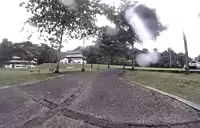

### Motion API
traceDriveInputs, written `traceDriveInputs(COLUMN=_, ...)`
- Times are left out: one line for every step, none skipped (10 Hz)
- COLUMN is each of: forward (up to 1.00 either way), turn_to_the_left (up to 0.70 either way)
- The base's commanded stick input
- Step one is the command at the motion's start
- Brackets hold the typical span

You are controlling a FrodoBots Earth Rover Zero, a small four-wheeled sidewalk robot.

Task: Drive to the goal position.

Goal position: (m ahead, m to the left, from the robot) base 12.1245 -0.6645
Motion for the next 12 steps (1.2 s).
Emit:
traceDriveInputs(forward=0.70, turn_to_the_left=0.00)
traceDriveInputs(forward=0.70, turn_to_the_left=0.00)
traceDriveInputs(forward=0.70, turn_to_the_left=0.00)
traceDriveInputs(forward=0.70, turn_to_the_left=0.00)
traceDriveInputs(forward=0.70, turn_to_the_left=0.00)
traceDriveInputs(forward=0.70, turn_to_the_left=0.00)
traceDriveInputs(forward=0.70, turn_to_the_left=0.00)
traceDriveInputs(forward=0.70, turn_to_the_left=0.00)
traceDriveInputs(forward=0.70, turn_to_the_left=0.00)
traceDriveInputs(forward=0.70, turn_to_the_left=0.00)
traceDriveInputs(forward=0.70, turn_to_the_left=0.00)
traceDriveInputs(forward=0.70, turn_to_the_left=0.00)
